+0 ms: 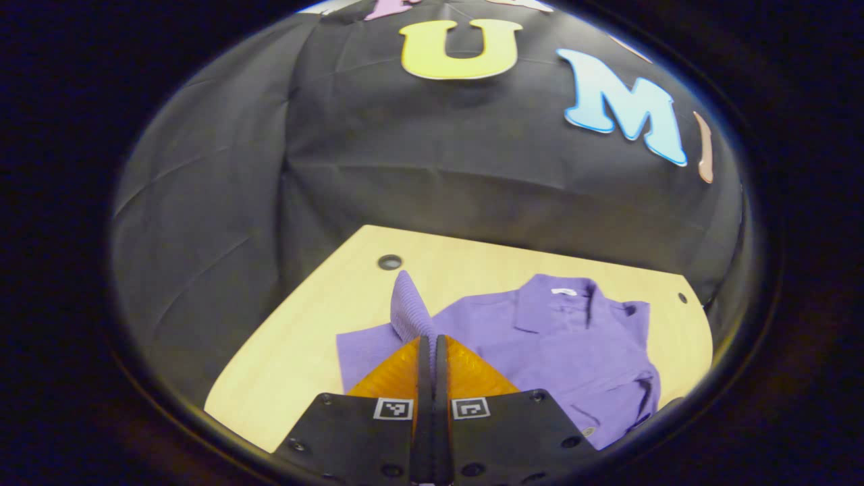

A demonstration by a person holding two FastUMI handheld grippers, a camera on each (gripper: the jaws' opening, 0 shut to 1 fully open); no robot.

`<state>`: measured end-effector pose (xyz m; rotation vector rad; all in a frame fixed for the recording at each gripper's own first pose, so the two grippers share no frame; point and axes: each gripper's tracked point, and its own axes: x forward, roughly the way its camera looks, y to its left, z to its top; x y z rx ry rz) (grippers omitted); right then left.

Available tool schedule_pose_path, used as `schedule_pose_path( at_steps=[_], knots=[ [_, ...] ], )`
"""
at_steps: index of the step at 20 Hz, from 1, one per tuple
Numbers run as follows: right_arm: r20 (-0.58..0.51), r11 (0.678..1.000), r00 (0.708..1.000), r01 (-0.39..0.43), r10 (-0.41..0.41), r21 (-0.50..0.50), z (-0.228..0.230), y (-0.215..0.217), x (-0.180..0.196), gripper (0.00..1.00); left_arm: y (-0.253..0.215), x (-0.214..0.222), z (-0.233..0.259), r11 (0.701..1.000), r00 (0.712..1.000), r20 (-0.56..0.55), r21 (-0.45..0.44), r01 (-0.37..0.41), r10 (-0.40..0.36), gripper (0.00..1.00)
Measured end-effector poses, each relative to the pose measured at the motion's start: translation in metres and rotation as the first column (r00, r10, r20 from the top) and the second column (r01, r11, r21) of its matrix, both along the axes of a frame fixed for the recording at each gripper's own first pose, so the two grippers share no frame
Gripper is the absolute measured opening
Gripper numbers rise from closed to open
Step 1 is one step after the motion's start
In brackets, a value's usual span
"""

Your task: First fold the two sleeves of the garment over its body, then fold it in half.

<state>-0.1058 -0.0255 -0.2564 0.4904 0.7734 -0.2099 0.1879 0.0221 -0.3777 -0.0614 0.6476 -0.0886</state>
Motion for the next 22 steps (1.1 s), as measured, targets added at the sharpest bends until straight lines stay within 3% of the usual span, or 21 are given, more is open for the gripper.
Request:
schedule_pose_path(
  at_steps=[5, 13, 19, 22],
  knots=[
    [-0.01, 0.996, 0.996, 0.093, -0.093, 0.001, 0.0, -0.036, -0.039, 0.87, -0.122, -0.004, -0.001, 0.986, 0.986, -0.005, -0.035, 0.166, -0.166, 0.07],
    [-0.037, 0.972, 0.972, 0.234, -0.233, 0.016, -0.006, -0.084, -0.088, 0.87, -0.28, -0.022, -0.014, 0.922, 0.923, -0.028, -0.053, 0.383, -0.385, 0.07],
    [-0.058, 0.965, 0.964, 0.261, -0.26, 0.026, -0.011, -0.105, -0.099, 0.88, -0.356, -0.038, -0.037, 0.874, 0.872, -0.053, -0.049, 0.484, -0.486, 0.07],
    [-0.062, 0.968, 0.967, 0.249, -0.247, 0.033, -0.014, -0.107, -0.095, 0.88, -0.374, -0.037, -0.049, 0.866, 0.864, -0.068, -0.02, 0.499, -0.499, 0.07]
  ],
)
